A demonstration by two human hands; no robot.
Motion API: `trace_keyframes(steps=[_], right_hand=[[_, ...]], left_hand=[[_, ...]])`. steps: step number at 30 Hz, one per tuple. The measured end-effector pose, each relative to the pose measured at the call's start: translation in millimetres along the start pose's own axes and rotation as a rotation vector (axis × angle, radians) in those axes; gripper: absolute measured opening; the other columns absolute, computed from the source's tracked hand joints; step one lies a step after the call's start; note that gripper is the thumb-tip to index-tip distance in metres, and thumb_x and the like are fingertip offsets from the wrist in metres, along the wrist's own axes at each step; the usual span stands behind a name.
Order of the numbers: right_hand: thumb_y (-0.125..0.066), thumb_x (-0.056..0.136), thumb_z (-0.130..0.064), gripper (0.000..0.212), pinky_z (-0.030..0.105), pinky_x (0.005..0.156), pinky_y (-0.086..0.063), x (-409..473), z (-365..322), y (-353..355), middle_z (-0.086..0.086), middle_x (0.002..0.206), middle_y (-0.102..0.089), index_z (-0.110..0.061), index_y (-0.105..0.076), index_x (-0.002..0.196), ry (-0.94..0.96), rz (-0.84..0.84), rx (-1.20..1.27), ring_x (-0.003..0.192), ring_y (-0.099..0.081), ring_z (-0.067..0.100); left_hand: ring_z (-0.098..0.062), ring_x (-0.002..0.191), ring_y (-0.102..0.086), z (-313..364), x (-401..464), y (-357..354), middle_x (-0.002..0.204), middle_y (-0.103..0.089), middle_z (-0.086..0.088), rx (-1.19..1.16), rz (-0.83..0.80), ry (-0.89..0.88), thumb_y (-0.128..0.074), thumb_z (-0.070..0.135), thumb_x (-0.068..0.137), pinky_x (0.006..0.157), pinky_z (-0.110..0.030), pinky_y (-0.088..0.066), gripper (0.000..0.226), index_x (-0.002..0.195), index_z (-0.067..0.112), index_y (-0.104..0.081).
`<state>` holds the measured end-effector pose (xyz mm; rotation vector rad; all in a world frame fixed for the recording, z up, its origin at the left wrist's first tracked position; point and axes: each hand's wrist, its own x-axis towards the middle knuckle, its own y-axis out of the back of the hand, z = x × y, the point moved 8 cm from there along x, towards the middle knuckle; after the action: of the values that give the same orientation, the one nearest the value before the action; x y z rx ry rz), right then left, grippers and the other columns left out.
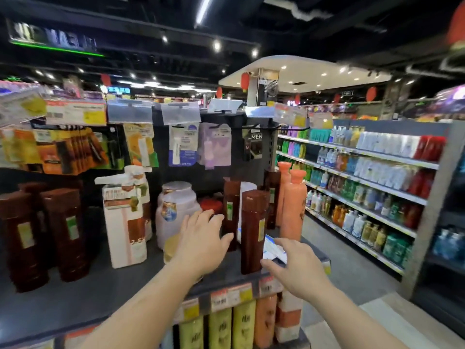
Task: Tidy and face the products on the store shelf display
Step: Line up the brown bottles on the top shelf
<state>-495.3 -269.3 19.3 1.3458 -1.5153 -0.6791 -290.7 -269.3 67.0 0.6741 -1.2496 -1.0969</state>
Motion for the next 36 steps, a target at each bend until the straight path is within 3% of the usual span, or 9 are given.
trace_keyframes(steps=[7,10,13,18,22,25,31,34,36], right_hand=[[-0.077,0.060,-0.059,0.085,0.027,0.094,-0.045,46.3,-2.1,-20.7,-0.019,0.123,-0.057,-0.038,-0.043,0.134,0.014,-0.176,0.328,0.118,-0.051,0.003],[-0.082,0.063,-0.046,0.059,0.020,0.089,-0.049,60.8,-11.0,-30.5,-0.024,0.101,-0.067,-0.038,-0.057,0.116,0.096,-0.283,0.433,0.096,-0.060,-0.011],[-0.081,0.071,-0.038,0.042,0.003,0.071,-0.045,76.6,-13.2,-26.3,-0.025,0.091,-0.067,-0.034,-0.063,0.109,0.201,-0.309,0.467,0.084,-0.058,-0.019],[-0.082,0.067,-0.041,0.038,0.018,0.077,-0.052,107.9,-3.8,-4.3,-0.020,0.092,-0.072,-0.032,-0.068,0.101,0.282,-0.281,0.504,0.085,-0.064,-0.009],[-0.083,0.072,-0.031,0.028,0.002,0.061,-0.041,116.8,6.8,3.1,-0.027,0.080,-0.068,-0.040,-0.062,0.088,0.332,-0.262,0.534,0.076,-0.060,-0.019],[-0.081,0.074,-0.030,0.029,0.001,0.060,-0.041,115.5,11.6,-0.3,-0.025,0.086,-0.069,-0.042,-0.060,0.090,0.345,-0.296,0.542,0.078,-0.060,-0.018],[-0.080,0.075,-0.033,0.032,0.003,0.060,-0.042,115.1,-0.8,3.1,-0.024,0.088,-0.069,-0.038,-0.063,0.101,0.392,-0.321,0.532,0.079,-0.060,-0.016],[-0.080,0.074,-0.036,0.031,0.010,0.065,-0.045,114.3,-20.1,5.9,-0.021,0.086,-0.070,-0.032,-0.066,0.102,0.396,-0.327,0.544,0.079,-0.063,-0.008],[-0.080,0.073,-0.036,0.031,0.019,0.073,-0.051,108.4,-41.7,6.6,-0.016,0.086,-0.072,-0.030,-0.067,0.101,0.419,-0.339,0.560,0.079,-0.066,-0.002]], left_hand=[[-0.021,0.139,-0.031,-13.4,56.3,-23.9,0.147,-0.042,0.002,0.028,0.052,0.089,-0.055,0.057,0.086,0.116,-0.045,-0.027,0.066,0.142,0.027,-0.037],[-0.020,0.137,-0.036,-15.2,65.7,-33.5,0.144,-0.045,0.002,0.092,0.054,0.114,-0.056,0.061,0.082,0.115,-0.042,-0.027,0.071,0.141,0.027,-0.039],[-0.020,0.135,-0.036,-16.8,68.2,-36.1,0.143,-0.047,0.001,0.121,0.053,0.150,-0.058,0.064,0.079,0.114,-0.039,-0.026,0.075,0.141,0.025,-0.040],[-0.018,0.124,-0.046,-8.5,67.5,-38.0,0.128,-0.055,0.004,-0.086,0.097,0.248,-0.070,0.057,0.073,0.103,-0.035,-0.042,0.070,0.131,0.030,-0.044],[-0.013,0.114,-0.058,-8.8,69.2,-59.4,0.123,-0.061,0.010,-0.394,0.108,0.424,-0.079,0.049,0.068,0.095,-0.037,-0.050,0.069,0.126,0.029,-0.046],[-0.013,0.113,-0.060,-17.1,68.1,-81.5,0.120,-0.064,0.011,-0.473,0.070,0.514,-0.077,0.053,0.068,0.094,-0.039,-0.052,0.065,0.122,0.029,-0.050],[-0.008,0.110,-0.058,-1.6,53.8,-47.4,0.116,-0.063,0.011,-0.520,0.199,0.469,-0.075,0.031,0.080,0.094,-0.028,-0.047,0.047,0.120,0.026,-0.051],[-0.006,0.101,-0.063,-3.8,34.8,-5.5,0.107,-0.066,0.015,-0.606,0.291,0.423,-0.077,0.033,0.077,0.094,-0.035,-0.051,0.040,0.106,0.035,-0.050],[-0.004,0.098,-0.063,-13.7,13.5,22.4,0.101,-0.065,0.017,-0.598,0.348,0.411,-0.078,0.037,0.074,0.091,-0.032,-0.051,0.041,0.105,0.035,-0.050]])
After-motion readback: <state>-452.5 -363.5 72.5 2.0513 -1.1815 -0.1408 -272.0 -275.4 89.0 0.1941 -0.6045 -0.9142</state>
